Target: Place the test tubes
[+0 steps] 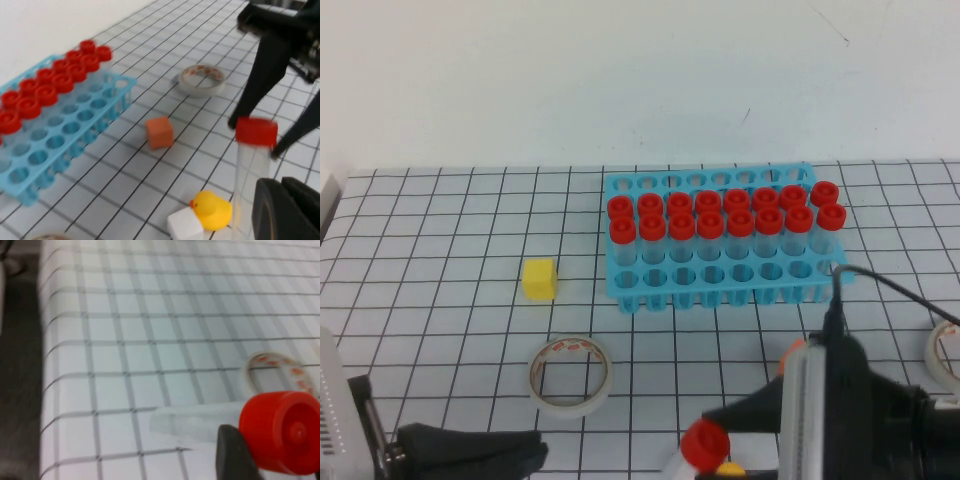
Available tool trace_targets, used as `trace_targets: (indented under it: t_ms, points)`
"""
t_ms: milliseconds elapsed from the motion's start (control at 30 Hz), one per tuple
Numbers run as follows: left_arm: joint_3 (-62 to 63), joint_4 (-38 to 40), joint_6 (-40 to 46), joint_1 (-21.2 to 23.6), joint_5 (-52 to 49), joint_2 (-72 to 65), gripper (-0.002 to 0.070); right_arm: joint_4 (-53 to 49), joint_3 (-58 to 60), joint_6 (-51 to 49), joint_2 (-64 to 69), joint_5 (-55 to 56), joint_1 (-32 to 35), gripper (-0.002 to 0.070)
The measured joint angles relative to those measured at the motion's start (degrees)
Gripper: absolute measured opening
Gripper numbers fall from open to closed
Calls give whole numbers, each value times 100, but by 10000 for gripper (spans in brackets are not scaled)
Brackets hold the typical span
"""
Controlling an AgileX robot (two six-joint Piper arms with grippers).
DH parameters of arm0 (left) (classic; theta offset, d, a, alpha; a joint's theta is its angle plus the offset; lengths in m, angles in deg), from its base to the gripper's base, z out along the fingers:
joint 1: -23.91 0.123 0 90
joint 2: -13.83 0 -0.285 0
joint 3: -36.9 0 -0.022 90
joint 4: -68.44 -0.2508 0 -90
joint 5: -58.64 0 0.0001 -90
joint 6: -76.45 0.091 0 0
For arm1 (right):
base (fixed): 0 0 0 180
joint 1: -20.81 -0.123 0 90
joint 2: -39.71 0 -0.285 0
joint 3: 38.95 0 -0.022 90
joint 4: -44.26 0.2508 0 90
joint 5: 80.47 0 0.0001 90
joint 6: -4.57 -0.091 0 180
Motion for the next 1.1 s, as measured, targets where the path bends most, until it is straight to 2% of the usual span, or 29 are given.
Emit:
trace_targets:
  t_ms: [233,300,433,500,567,800,900,1100]
  points:
    - [232,357,989,0,-439,-556,5,-1439,-71,-702,0,-282,0,307]
    - [423,415,1356,0,-535,-801,67,-1804,-336,-829,25,-304,0,307]
    - [670,611,1739,0,-651,-1054,277,-2179,-821,-896,171,-341,0,307]
    - [773,668,1862,0,-663,-1166,359,-2296,-1042,-909,273,-357,0,307]
    - [874,711,2064,0,-689,-1309,400,-2467,-1272,-918,402,-399,0,307]
    - [1207,690,2363,-69,-775,-1769,408,-3078,-1834,-1176,866,-667,0,307]
    - [1263,483,2363,-398,-519,-1906,409,-3192,-1943,-1197,966,-710,0,307]
    - [1263,426,2363,-1389,511,-2190,410,-3260,-2050,-1238,975,-773,0,307]
